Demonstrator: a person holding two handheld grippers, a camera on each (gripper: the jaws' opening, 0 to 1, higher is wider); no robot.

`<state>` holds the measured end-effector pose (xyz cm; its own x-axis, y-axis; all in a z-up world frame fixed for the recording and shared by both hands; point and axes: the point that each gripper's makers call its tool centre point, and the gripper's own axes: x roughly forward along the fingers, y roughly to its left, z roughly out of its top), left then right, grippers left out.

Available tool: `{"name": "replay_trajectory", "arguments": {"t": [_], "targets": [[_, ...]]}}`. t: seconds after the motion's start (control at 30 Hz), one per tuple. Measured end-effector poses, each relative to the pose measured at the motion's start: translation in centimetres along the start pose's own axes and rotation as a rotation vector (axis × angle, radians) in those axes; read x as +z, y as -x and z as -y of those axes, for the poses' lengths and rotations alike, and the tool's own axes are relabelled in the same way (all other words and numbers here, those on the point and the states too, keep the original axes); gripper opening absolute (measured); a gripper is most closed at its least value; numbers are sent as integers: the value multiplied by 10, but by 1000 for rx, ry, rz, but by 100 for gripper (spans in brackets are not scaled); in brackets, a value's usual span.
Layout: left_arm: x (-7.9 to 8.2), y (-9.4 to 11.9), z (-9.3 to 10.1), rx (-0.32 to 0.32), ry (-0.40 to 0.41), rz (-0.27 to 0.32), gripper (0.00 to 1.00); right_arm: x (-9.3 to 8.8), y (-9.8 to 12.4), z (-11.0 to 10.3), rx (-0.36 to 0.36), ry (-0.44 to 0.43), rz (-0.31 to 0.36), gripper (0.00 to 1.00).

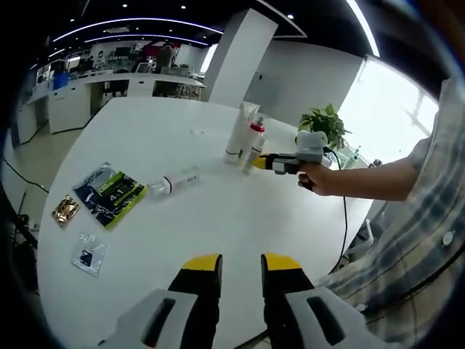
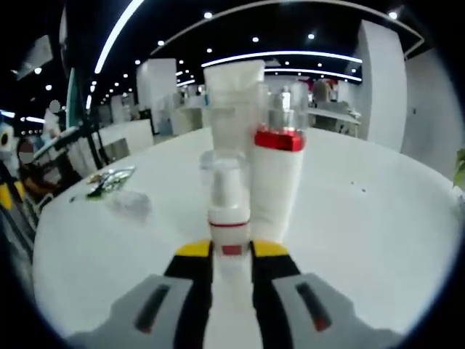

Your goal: Arrange the skincare products in the storage area until every visible bottle or jar stands upright without overlapping.

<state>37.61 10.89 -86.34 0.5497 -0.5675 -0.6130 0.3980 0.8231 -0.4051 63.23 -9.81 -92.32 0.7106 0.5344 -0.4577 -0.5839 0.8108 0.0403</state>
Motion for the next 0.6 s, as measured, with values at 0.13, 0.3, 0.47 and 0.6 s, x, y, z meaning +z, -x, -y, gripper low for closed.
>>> {"name": "replay_trajectory", "arguments": {"t": [0.13, 0.3, 0.47, 0.6], "targets": [[0, 0, 2, 4, 6, 5, 22, 0, 1, 0, 2, 6, 3, 18], [-3, 2, 5, 14, 16, 15, 22, -1, 1, -1, 2, 22, -1, 18], [-8, 6, 5, 30, 38, 25, 22, -1, 1, 0, -5, 32, -7, 18], [-12, 9, 4, 46, 63, 36, 22, -2, 2, 3, -20, 46, -14, 18]]}}
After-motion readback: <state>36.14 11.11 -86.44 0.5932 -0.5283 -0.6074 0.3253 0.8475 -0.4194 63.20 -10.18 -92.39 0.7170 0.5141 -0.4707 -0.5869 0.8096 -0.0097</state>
